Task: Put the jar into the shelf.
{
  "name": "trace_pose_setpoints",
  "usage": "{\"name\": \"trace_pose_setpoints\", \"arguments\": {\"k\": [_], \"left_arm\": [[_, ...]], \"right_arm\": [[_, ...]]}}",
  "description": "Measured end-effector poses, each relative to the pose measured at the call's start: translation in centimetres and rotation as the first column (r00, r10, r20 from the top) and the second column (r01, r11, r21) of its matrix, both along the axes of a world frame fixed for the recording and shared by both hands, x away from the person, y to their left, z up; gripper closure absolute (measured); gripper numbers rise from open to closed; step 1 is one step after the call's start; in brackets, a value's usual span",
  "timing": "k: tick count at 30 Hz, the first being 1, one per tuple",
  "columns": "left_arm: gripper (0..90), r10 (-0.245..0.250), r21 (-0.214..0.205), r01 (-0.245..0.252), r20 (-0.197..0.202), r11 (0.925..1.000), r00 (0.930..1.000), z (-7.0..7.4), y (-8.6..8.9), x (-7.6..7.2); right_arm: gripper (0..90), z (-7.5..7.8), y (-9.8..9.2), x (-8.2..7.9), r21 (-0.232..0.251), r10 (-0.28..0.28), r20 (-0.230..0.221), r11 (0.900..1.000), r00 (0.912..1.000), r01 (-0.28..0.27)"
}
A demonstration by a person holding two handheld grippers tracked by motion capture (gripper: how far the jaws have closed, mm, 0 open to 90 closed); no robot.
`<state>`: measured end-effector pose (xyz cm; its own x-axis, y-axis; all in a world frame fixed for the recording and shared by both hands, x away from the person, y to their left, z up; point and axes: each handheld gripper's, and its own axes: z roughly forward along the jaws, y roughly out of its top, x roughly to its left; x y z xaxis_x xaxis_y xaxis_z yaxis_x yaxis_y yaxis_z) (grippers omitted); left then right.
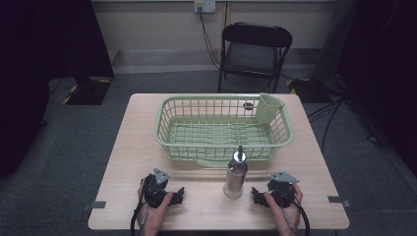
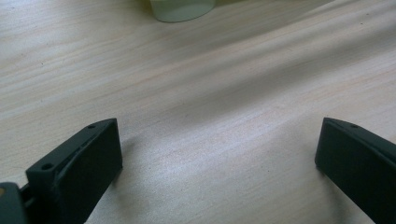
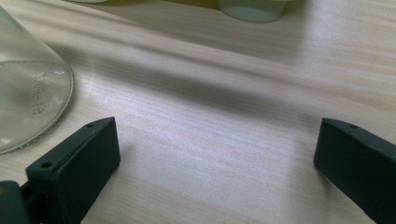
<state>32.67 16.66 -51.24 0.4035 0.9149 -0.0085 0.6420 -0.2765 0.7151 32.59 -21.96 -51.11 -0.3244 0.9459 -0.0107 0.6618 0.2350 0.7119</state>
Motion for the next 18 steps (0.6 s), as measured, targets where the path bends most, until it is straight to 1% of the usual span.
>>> {"name": "trace_pose_setpoints", "arguments": {"k": [11, 14, 17, 18], "left_arm": [[0.3, 0.0, 0.0, 0.0, 0.0, 1.0, 1.0, 0.0, 0.0, 0.0], [0.3, 0.0, 0.0, 0.0, 0.0, 1.0, 1.0, 0.0, 0.0, 0.0], [0.3, 0.0, 0.0, 0.0, 0.0, 1.0, 1.0, 0.0, 0.0, 0.0], [0.3, 0.001, -0.001, -0.001, 0.0, 1.0, 1.0, 0.0, 0.0, 0.0]], "right_arm": [[0.0, 0.02, -0.02, -0.01, 0.002, 0.003, -0.001, 1.0, 1.0, -0.003], [1.4, 0.05, -0.15, -0.06, 0.004, 0.004, 0.007, 1.0, 1.0, -0.004], [2.3, 0.11, -0.35, -0.16, 0.03, 0.012, 0.013, 0.9995, 0.9998, -0.013], [2.3, 0.13, -0.41, -0.22, 0.033, 0.011, 0.018, 0.9994, 0.9998, -0.012]]}}
